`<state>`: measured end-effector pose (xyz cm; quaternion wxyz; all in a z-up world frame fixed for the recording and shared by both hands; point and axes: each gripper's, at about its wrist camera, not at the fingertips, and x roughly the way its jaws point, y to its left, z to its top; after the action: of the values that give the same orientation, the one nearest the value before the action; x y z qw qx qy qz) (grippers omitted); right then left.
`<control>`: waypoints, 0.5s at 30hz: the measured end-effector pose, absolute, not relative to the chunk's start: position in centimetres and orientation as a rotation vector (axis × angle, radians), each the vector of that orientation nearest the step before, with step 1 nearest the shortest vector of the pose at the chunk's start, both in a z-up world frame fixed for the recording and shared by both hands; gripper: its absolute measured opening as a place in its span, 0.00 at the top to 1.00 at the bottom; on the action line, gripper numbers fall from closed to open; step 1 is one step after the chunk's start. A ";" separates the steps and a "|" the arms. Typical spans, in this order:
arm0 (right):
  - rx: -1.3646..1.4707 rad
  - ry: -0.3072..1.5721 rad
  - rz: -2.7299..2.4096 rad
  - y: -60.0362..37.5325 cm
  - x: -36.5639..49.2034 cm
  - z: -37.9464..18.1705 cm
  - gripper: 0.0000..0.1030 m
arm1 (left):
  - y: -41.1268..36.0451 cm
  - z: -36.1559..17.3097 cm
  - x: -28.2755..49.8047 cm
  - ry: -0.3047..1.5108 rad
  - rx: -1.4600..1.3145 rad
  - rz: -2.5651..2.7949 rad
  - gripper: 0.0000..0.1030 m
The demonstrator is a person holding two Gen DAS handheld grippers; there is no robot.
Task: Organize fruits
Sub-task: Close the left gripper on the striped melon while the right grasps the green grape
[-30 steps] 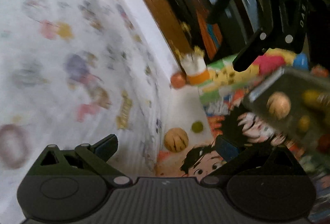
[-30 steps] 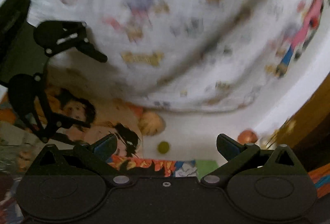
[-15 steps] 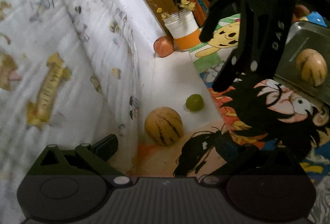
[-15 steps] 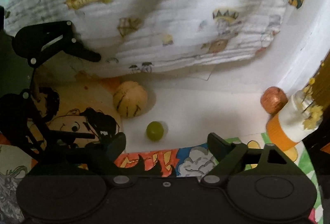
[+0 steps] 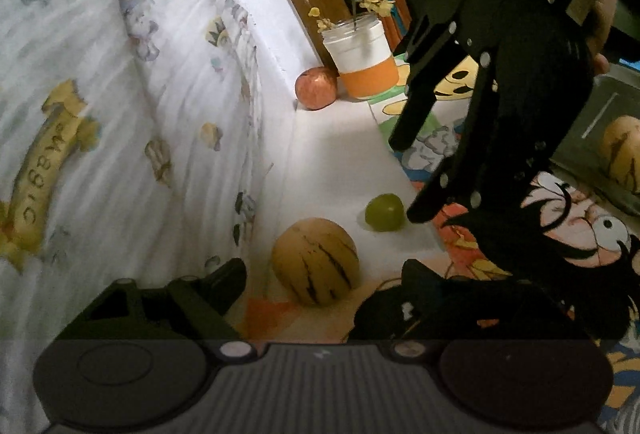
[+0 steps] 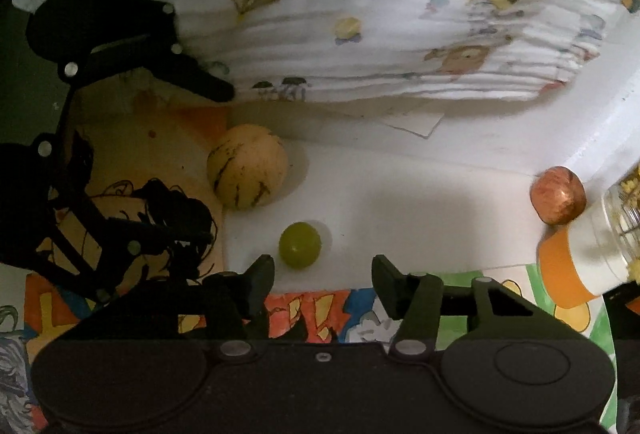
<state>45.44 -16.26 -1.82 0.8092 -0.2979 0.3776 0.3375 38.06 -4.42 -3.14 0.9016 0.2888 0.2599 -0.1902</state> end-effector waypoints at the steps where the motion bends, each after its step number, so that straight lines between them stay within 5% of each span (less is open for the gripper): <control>1: -0.640 0.808 0.725 -16.1 45.5 -1.9 0.51 | -4.5 -3.1 38.2 0.536 0.598 -0.397 0.16; 15: -0.628 0.818 0.758 -15.3 46.0 -2.6 0.68 | -4.0 -3.2 39.5 0.567 0.569 -0.414 0.42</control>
<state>46.01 -15.28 -2.63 0.8022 -0.2928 0.3815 0.3537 39.51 -4.03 -3.19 0.8996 0.2749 0.2741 -0.2001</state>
